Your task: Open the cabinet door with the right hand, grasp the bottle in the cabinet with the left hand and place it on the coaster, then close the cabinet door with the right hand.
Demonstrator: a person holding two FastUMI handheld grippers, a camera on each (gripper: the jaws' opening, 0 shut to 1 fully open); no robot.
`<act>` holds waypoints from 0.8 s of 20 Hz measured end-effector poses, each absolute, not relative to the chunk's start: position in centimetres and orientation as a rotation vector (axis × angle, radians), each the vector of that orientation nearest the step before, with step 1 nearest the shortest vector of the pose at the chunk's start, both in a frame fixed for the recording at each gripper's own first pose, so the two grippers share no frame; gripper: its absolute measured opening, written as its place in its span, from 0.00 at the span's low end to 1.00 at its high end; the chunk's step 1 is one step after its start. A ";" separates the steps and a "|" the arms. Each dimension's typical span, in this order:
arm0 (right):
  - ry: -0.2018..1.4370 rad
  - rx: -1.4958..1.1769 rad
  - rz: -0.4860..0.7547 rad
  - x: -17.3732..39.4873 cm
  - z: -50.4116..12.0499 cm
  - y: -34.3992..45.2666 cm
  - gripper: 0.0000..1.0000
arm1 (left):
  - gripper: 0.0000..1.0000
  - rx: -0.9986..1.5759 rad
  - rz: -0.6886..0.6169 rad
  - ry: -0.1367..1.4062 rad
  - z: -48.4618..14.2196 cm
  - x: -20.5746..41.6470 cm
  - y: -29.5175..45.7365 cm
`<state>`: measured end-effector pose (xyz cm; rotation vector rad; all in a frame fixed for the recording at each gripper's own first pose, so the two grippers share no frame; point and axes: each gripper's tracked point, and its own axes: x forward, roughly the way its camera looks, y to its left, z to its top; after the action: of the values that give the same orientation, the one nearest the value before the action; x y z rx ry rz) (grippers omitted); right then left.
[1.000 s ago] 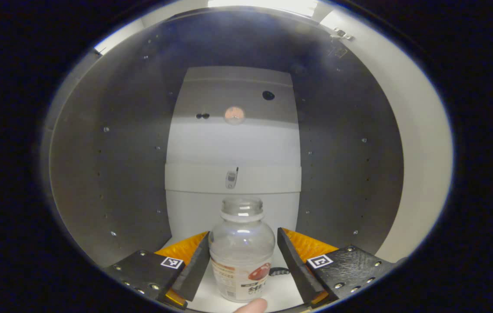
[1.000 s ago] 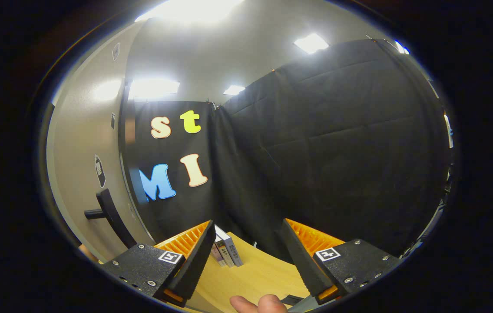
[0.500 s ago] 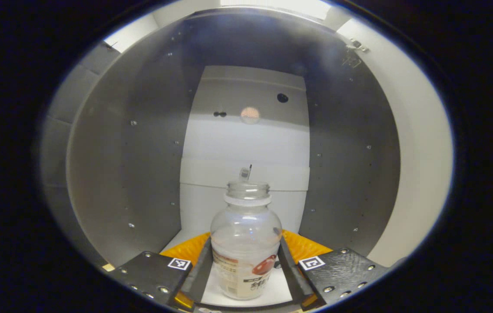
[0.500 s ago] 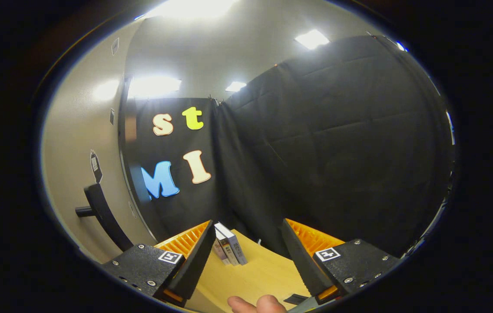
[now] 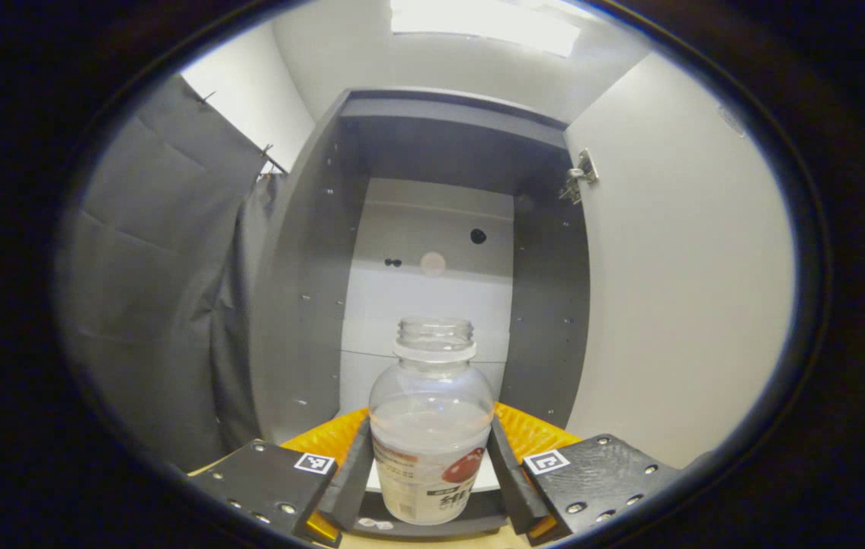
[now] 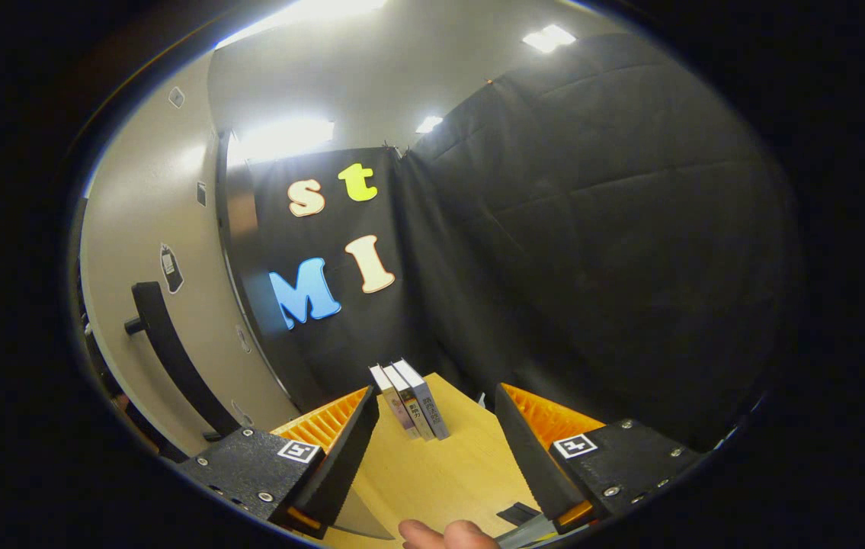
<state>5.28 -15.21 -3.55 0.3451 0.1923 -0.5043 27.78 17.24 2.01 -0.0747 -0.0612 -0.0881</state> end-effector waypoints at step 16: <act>0.242 0.206 -0.331 2.4 -7.7 -13.4 0.95 | 0.73 -0.091 0.247 0.044 5.7 20.8 19.3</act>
<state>2.38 -13.43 -7.69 0.2064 0.2418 -0.3311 20.82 19.33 5.68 -0.0909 0.0440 0.2470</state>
